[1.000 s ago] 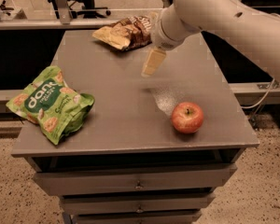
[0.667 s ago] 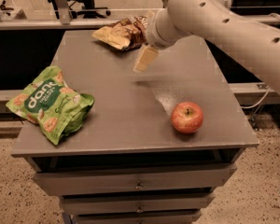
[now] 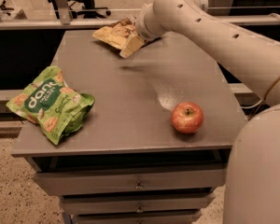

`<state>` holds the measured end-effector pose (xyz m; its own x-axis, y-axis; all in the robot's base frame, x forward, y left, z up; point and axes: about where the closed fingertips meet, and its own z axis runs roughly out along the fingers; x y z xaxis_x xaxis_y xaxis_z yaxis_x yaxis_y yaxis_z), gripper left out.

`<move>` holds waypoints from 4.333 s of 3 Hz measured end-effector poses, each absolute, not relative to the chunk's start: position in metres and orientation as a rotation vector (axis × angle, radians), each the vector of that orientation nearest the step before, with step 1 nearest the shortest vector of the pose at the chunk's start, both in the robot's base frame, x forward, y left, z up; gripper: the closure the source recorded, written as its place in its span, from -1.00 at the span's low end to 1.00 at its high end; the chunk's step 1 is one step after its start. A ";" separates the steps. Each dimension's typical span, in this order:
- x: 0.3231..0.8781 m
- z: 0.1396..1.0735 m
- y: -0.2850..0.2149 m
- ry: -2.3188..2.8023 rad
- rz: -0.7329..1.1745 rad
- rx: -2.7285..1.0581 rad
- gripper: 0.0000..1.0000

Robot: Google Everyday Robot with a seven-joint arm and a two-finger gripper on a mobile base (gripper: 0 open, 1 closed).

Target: Move brown chip bag near green rice chip bag

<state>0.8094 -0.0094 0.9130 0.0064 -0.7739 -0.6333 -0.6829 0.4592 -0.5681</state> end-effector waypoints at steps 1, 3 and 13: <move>0.831 0.904 0.007 1.756 -0.025 -1.161 -1.00; 0.850 0.882 0.051 1.823 0.136 -1.040 -1.00; 0.805 0.958 0.042 1.563 0.043 -1.142 1.00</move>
Offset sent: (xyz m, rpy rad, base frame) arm 0.0421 0.0615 -0.0208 0.2886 0.1406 -0.0841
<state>0.8046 0.0422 0.9581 0.1149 -0.6258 -0.7715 -0.6669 0.5270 -0.5268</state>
